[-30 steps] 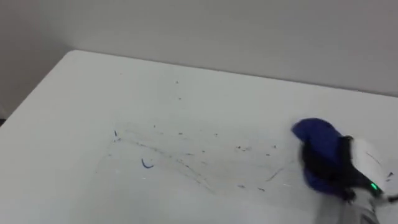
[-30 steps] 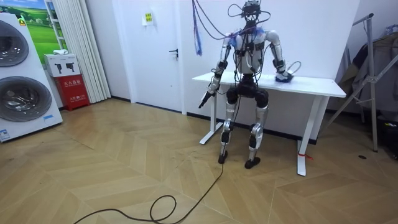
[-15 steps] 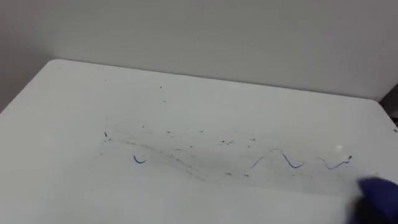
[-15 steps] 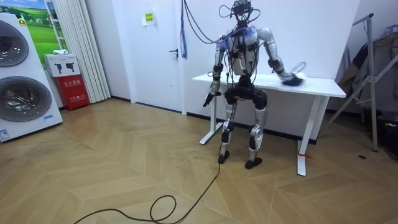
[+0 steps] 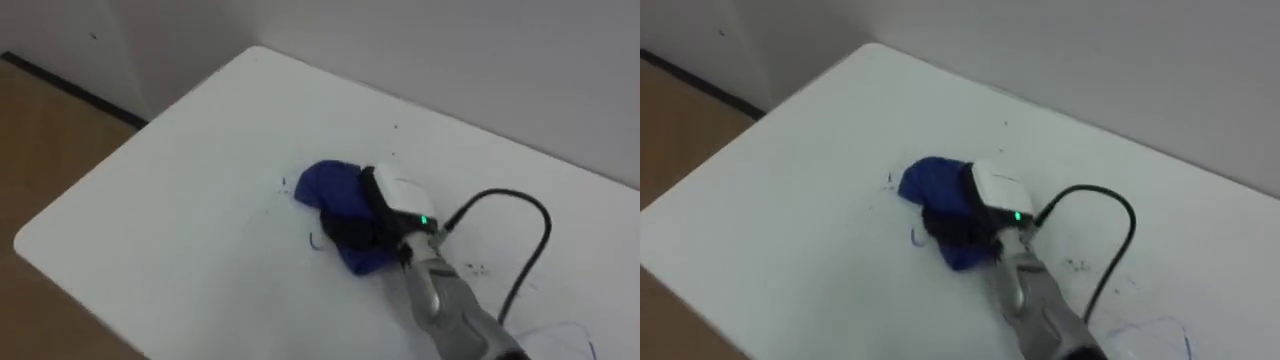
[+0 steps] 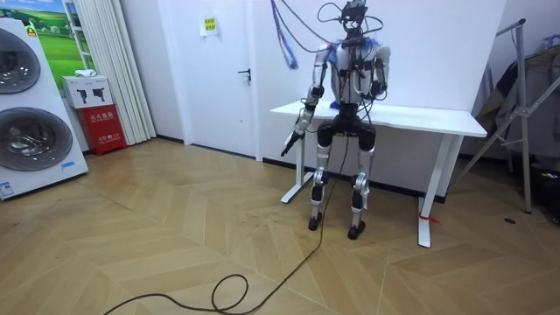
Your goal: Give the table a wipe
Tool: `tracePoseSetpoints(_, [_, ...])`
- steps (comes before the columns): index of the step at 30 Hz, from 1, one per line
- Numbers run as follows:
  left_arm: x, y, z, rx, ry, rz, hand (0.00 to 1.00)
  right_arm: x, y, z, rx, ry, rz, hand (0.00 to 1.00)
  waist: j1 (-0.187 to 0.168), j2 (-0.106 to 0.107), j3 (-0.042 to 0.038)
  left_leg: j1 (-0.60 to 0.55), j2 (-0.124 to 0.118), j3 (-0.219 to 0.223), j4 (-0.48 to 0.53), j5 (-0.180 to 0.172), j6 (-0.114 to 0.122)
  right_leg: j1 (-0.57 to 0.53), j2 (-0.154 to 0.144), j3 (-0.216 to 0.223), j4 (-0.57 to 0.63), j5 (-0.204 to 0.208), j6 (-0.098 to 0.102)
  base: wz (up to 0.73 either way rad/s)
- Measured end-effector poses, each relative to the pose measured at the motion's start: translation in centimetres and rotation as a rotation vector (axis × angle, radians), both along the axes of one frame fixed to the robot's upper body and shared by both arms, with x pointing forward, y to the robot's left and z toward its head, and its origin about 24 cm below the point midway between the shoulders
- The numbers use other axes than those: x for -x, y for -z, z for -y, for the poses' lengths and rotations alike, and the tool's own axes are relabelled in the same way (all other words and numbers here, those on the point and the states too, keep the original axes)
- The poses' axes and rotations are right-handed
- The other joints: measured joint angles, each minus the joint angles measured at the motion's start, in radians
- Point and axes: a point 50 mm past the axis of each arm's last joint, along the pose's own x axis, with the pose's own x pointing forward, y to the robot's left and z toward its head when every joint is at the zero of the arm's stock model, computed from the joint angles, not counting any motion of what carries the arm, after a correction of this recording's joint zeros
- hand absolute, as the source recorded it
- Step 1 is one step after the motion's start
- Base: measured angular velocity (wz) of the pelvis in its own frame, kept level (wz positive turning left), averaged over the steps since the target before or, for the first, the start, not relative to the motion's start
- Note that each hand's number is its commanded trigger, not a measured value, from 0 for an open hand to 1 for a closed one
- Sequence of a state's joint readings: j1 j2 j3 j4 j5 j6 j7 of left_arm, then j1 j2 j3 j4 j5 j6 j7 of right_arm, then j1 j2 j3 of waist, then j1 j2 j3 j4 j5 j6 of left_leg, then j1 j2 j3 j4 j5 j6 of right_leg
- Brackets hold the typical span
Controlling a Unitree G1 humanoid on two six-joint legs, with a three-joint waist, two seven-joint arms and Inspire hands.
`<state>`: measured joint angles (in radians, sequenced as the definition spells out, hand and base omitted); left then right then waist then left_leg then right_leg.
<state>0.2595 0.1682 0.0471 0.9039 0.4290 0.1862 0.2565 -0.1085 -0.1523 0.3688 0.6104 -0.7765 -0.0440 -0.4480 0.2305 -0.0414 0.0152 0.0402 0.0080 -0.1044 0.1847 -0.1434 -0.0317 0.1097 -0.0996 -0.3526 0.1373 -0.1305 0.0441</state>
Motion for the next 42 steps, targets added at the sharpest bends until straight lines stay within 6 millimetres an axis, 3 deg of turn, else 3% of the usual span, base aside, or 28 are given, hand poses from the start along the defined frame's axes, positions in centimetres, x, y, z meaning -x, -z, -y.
tracePoseSetpoints(3, [0.7,-0.3,-1.0,-0.044,-0.008,-0.003,0.00,6.2,2.4,6.6,0.038,0.266,-0.024,1.00,-0.037,0.006,-0.0266,0.046,-0.007,0.045,-0.009,-0.013,0.019,0.044,-0.010,0.026,-0.001,-0.024,0.029,-0.10])
tracePoseSetpoints(4, [1.3,-0.4,-1.2,-0.051,-0.023,-0.010,0.00,8.6,2.7,9.2,0.067,0.378,-0.035,1.00,-0.047,0.009,-0.0292,0.064,-0.007,0.062,-0.009,-0.024,0.022,0.056,-0.011,0.047,0.000,-0.026,0.033,-0.33])
tracePoseSetpoints(5, [1.3,-0.4,-1.3,-0.053,-0.031,-0.006,0.00,9.6,2.8,10.3,0.080,0.433,-0.036,1.00,-0.058,0.010,-0.0294,0.070,-0.007,0.067,-0.008,-0.029,0.021,0.060,-0.011,0.051,0.000,-0.025,0.034,-0.30])
tracePoseSetpoints(7, [2.4,-0.5,-1.3,-0.056,-0.064,-0.017,0.00,13.1,2.8,13.9,0.099,0.635,-0.050,1.00,-0.106,0.009,-0.0296,0.071,-0.009,0.076,0.001,-0.033,0.025,0.062,-0.014,0.064,0.002,-0.023,0.033,-0.11])
tracePoseSetpoints(10, [2.3,-0.5,-1.3,-0.062,-0.059,-0.005,0.00,15.2,2.8,16.5,0.096,0.794,-0.058,1.00,-0.142,-0.002,-0.0315,0.049,-0.012,0.077,0.022,-0.034,0.028,0.040,-0.014,0.082,0.018,-0.022,0.031,-0.01])
tracePoseSetpoints(13, [2.2,-0.6,-1.4,-0.091,-0.059,0.016,0.00,16.3,3.0,17.6,0.101,0.873,-0.080,1.00,-0.149,-0.012,-0.0362,0.041,-0.014,0.074,0.030,-0.035,0.030,0.036,-0.016,0.083,0.017,-0.016,0.035,0.00])
tracePoseSetpoints(17, [2.2,-0.7,-1.6,-0.101,-0.058,0.017,0.00,16.6,3.0,17.9,0.090,0.909,-0.084,1.00,-0.156,-0.017,-0.0373,0.046,-0.021,0.064,0.039,-0.038,0.034,0.051,-0.021,0.073,0.017,-0.010,0.033,0.09])
tracePoseSetpoints(20, [2.4,-0.5,-1.5,-0.107,-0.068,0.009,0.00,15.3,3.1,17.8,0.061,0.928,-0.087,1.00,-0.152,-0.021,-0.0353,0.047,-0.020,0.061,0.037,-0.038,0.034,0.049,-0.019,0.079,0.017,-0.009,0.033,-0.06])
tracePoseSetpoints(23, [2.8,-0.3,-1.1,-0.091,-0.062,-0.014,0.00,12.4,2.8,17.4,0.033,0.928,-0.111,1.00,-0.137,-0.021,-0.0334,0.059,-0.015,0.080,0.029,-0.038,0.034,0.044,-0.015,0.103,0.018,-0.008,0.035,-0.28])
tracePoseSetpoints(24, [2.4,-0.2,-0.8,-0.079,-0.055,-0.015,0.00,10.4,2.5,16.6,0.009,0.890,-0.129,1.00,-0.114,-0.020,-0.0314,0.057,-0.012,0.091,0.025,-0.038,0.034,0.029,-0.010,0.118,0.022,-0.005,0.032,-0.55])
tracePoseSetpoints(26, [1.5,-0.2,-0.8,-0.073,-0.062,0.004,0.00,6.2,1.7,13.9,-0.056,0.759,-0.139,1.00,-0.078,-0.020,-0.0226,0.051,-0.007,0.094,0.020,-0.038,0.032,0.002,0.001,0.141,0.034,0.002,0.022,-0.59])
tracePoseSetpoints(27, [0.8,-0.2,-0.8,-0.071,-0.055,0.017,0.00,3.0,0.4,10.8,-0.083,0.609,-0.112,1.00,-0.061,-0.019,-0.0165,0.039,-0.003,0.094,0.016,-0.034,0.028,-0.018,0.010,0.155,0.044,0.007,0.014,-0.42])
tracePoseSetpoints(28, [0.0,-0.2,-0.7,-0.064,-0.049,0.029,0.00,-0.1,-1.4,7.4,-0.097,0.434,-0.051,1.00,-0.036,-0.014,-0.0027,0.039,-0.002,0.088,0.008,-0.031,0.025,-0.031,0.019,0.169,0.048,0.011,0.005,-0.31])
tracePoseSetpoints(29, [0.0,-0.2,-0.7,-0.064,-0.046,0.023,0.00,-1.5,-2.3,5.7,-0.098,0.349,-0.026,1.00,-0.031,-0.015,0.0038,0.038,-0.001,0.083,0.005,-0.030,0.022,-0.033,0.022,0.171,0.048,0.011,0.001,0.00])
tracePoseSetpoints(31, [-1.5,-0.3,-0.3,-0.059,-0.007,0.051,0.00,-5.1,-5.2,1.6,-0.115,0.137,0.042,1.00,-0.006,-0.021,0.0072,0.025,-0.001,0.046,0.002,-0.024,0.023,-0.041,0.027,0.154,0.042,0.007,-0.009,0.46])
tracePoseSetpoints(33, [-1.2,-0.2,-0.1,-0.050,0.003,0.037,0.00,-6.1,-5.9,0.6,-0.133,0.098,0.051,1.00,0.014,-0.022,0.0067,0.024,-0.002,0.024,0.001,-0.022,0.022,-0.022,0.028,0.128,0.018,0.007,-0.009,0.48])
tracePoseSetpoints(35, [-0.5,-0.2,0.0,-0.040,-0.008,0.018,0.00,-6.0,-5.5,1.0,-0.110,0.104,0.040,1.00,0.016,-0.028,0.0061,0.016,-0.004,0.015,0.001,-0.023,0.024,-0.013,0.025,0.100,0.015,0.005,-0.006,0.44])
tracePoseSetpoints(36, [-0.2,-0.2,0.1,-0.038,-0.008,0.014,0.00,-5.5,-4.4,1.7,-0.077,0.121,0.003,1.00,0.016,-0.028,0.0073,-0.001,-0.005,0.015,0.003,-0.022,0.025,-0.021,0.023,0.098,0.013,0.005,-0.006,0.21])
tracePoseSetpoints(38, [0.2,-0.2,0.0,-0.042,-0.014,0.007,0.00,-2.7,-1.1,3.5,-0.029,0.175,-0.098,1.00,0.001,-0.025,0.0057,-0.006,-0.012,0.014,0.011,-0.021,0.028,-0.011,0.016,0.084,0.004,0.004,-0.003,0.26])
tracePoseSetpoints(39, [1.0,-0.2,-0.3,-0.047,-0.032,-0.002,0.00,-0.5,-0.1,4.8,-0.031,0.223,-0.059,1.00,-0.035,-0.022,0.0033,0.004,-0.017,0.016,0.012,-0.020,0.030,0.005,0.009,0.072,-0.002,0.001,0.002,0.28])
tracePoseSetpoints(41, [2.4,-0.1,-0.9,-0.056,-0.066,-0.034,0.00,2.7,1.5,7.4,-0.003,0.316,-0.073,1.00,-0.064,-0.007,-0.0128,0.027,-0.019,0.022,0.004,-0.024,0.034,0.034,0.006,0.078,-0.002,-0.003,0.008,0.06])
tracePoseSetpoints(42, [3.1,-0.2,-1.3,-0.064,-0.089,-0.051,0.00,5.3,2.4,9.7,0.021,0.405,-0.098,1.00,-0.080,-0.012,-0.0281,0.045,-0.022,0.028,0.005,-0.037,0.032,0.051,0.002,0.080,-0.004,-0.023,0.023,-0.10])
